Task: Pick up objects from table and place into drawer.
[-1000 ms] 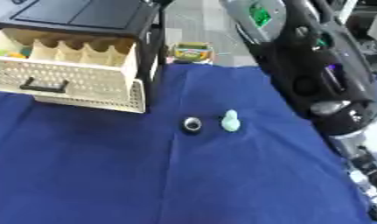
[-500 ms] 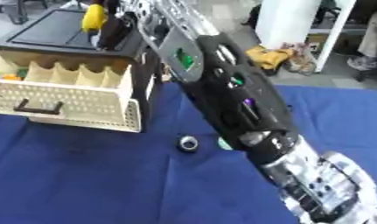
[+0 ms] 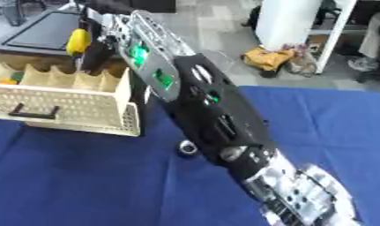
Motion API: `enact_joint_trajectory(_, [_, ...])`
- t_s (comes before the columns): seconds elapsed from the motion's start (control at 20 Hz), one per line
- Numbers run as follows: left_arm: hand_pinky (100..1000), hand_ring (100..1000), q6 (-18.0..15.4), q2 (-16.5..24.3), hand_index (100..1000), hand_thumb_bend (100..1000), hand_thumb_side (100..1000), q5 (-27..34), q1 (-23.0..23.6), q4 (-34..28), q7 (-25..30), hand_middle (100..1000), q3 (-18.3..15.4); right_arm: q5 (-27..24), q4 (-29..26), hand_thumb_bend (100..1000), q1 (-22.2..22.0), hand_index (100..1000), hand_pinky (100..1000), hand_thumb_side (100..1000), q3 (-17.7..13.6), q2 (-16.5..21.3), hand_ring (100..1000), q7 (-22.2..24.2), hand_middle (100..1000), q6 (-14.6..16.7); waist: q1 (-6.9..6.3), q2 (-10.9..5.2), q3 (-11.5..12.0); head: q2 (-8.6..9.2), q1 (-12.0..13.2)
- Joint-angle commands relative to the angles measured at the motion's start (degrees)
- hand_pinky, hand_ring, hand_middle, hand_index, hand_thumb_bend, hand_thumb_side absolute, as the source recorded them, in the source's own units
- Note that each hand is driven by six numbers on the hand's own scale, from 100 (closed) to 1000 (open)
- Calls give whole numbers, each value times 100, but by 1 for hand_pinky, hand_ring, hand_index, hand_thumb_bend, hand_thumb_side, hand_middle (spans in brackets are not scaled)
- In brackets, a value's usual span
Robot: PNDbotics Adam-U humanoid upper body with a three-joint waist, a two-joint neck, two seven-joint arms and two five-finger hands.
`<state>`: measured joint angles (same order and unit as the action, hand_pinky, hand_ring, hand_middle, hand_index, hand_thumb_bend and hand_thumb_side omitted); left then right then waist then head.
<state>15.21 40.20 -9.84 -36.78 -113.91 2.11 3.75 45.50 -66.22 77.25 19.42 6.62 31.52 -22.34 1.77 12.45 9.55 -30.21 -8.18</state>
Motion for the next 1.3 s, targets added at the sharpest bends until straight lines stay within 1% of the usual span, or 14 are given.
enact_joint_trajectory(0.05, [100,100,4,63,661,100,794,10,-78,-68,7,100,-42,147,3,384,132,741,357,335,-47,-6,568,63,600,81,-40,-82,14,-27,-3])
enact_joint_trajectory(0.1, [100,100,8,57,661,100,795,11,-75,-68,7,100,-44,196,19,484,135,770,378,355,-54,-12,587,83,626,112,-38,-80,14,-32,-5])
enact_joint_trajectory(0.15, [100,100,12,53,661,100,796,12,-70,-68,6,100,-47,244,35,526,138,796,399,388,-60,-15,606,104,652,144,-35,-77,14,-37,-4])
enact_joint_trajectory(0.2, [100,100,16,52,661,100,797,12,-64,-68,4,100,-50,289,44,552,141,821,409,436,-69,-15,615,117,668,175,-33,-75,15,-44,-1])
enact_joint_trajectory(0.25, [100,100,18,51,661,100,797,13,-59,-68,3,100,-51,325,42,556,143,826,410,441,-83,-14,616,121,672,202,-33,-72,14,-52,2])
enact_joint_trajectory(0.3, [100,100,21,47,660,100,799,14,-55,-68,2,100,-52,355,31,585,145,860,424,475,-97,-14,629,117,701,225,-32,-69,13,-61,7])
enact_joint_trajectory(0.4, [100,100,28,39,660,100,800,14,-46,-68,1,100,-55,416,15,605,155,875,435,477,-119,-8,643,94,723,252,-30,-66,8,-73,17])
enact_joint_trajectory(0.6, [100,100,33,26,660,100,800,11,-30,-68,6,100,-53,554,84,601,158,872,428,456,-133,-11,634,49,716,312,-31,-59,13,-73,15])
enact_joint_trajectory(0.8, [100,100,21,30,661,100,798,-3,-14,-68,17,100,-44,524,-73,583,158,864,418,498,-215,17,617,-62,702,306,-49,-56,3,-93,34])
enact_joint_trajectory(0.9, [100,100,5,46,662,100,793,-24,-14,-68,38,100,-26,452,-363,569,175,864,413,552,-300,96,604,-212,692,240,-59,-54,-14,-111,59])
enact_joint_trajectory(1.05, [100,100,-46,112,675,100,785,-113,-31,-68,66,100,-10,193,-1109,541,180,859,410,605,-488,365,593,-519,685,43,-78,-58,-51,-158,134])
enact_joint_trajectory(1.15, [100,100,-139,182,694,100,803,-232,-42,-68,137,100,32,-66,-1647,516,129,857,409,633,-618,655,587,-780,679,-186,-95,-69,-89,-204,206])
enact_joint_trajectory(1.25, [100,100,-253,264,728,100,820,-370,-46,-68,257,100,84,-337,-2081,490,30,850,411,728,-706,953,583,-1027,676,-436,-110,-81,-131,-246,277])
enact_joint_trajectory(1.3, [100,100,-342,315,728,100,820,-460,-48,-68,355,100,116,-490,-2290,490,-43,850,411,728,-746,1113,583,-1164,676,-562,-115,-87,-150,-264,309])
